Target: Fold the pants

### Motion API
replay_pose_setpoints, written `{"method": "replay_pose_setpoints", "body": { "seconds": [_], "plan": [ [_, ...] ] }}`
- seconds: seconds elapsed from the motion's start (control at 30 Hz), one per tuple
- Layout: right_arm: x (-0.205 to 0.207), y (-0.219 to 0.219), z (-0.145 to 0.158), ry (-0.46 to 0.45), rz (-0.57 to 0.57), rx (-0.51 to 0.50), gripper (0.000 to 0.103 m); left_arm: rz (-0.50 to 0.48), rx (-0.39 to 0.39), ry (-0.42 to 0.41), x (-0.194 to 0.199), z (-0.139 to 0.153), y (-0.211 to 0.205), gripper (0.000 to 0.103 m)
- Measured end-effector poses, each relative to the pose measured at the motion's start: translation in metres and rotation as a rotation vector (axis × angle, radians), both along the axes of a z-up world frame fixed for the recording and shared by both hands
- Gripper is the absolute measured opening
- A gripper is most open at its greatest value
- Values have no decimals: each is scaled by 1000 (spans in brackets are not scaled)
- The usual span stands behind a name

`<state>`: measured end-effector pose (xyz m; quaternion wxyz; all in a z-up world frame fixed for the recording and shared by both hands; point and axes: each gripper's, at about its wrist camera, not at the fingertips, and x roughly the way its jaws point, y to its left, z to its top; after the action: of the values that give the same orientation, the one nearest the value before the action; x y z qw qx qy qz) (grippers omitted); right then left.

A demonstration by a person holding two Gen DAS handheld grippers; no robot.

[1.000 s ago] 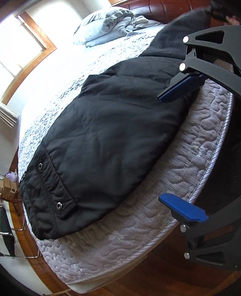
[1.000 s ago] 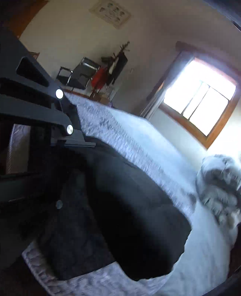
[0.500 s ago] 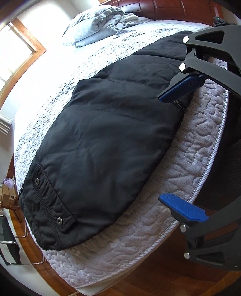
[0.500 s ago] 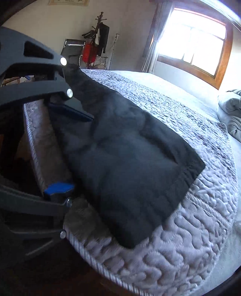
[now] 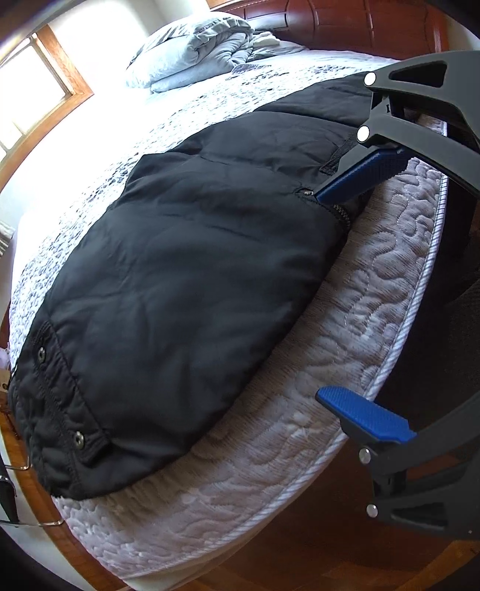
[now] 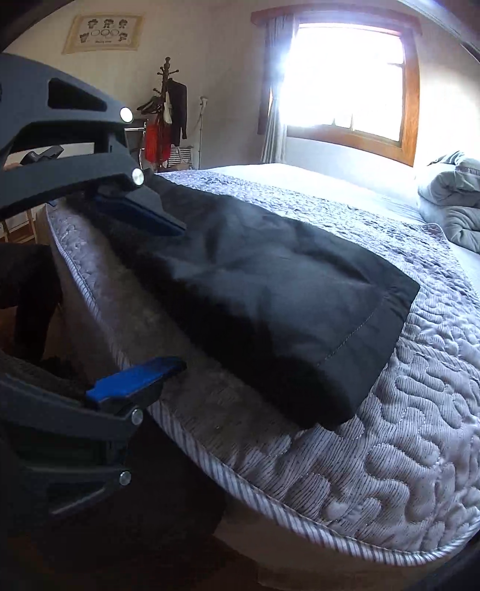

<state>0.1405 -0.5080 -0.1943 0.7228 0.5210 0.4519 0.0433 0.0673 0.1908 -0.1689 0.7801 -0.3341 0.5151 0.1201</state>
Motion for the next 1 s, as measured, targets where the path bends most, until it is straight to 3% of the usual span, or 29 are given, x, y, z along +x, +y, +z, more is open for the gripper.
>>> {"method": "replay_pose_setpoints", "body": {
  "seconds": [0.37,0.43,0.5,0.57,0.67,0.87,1.0],
  "plan": [
    [36,-3,-9,17,-12,-6,68,216,-101,45,-20,-24,50,99],
    [42,-2,-6,11,-4,-22,63,241,-118,45,-18,-30,58,99],
    [47,-3,-4,13,-2,-42,40,259,-132,47,-13,-34,64,99],
    [52,-5,-2,15,2,-57,25,282,-153,60,-13,-37,70,99],
    [58,-7,4,-9,19,-58,12,313,-150,68,-9,-35,71,99],
    [67,-19,45,-88,7,-135,7,307,-93,32,-4,-25,68,99],
    [70,-41,56,-81,-43,-199,7,316,-72,41,5,-23,70,99]
  ]
}}
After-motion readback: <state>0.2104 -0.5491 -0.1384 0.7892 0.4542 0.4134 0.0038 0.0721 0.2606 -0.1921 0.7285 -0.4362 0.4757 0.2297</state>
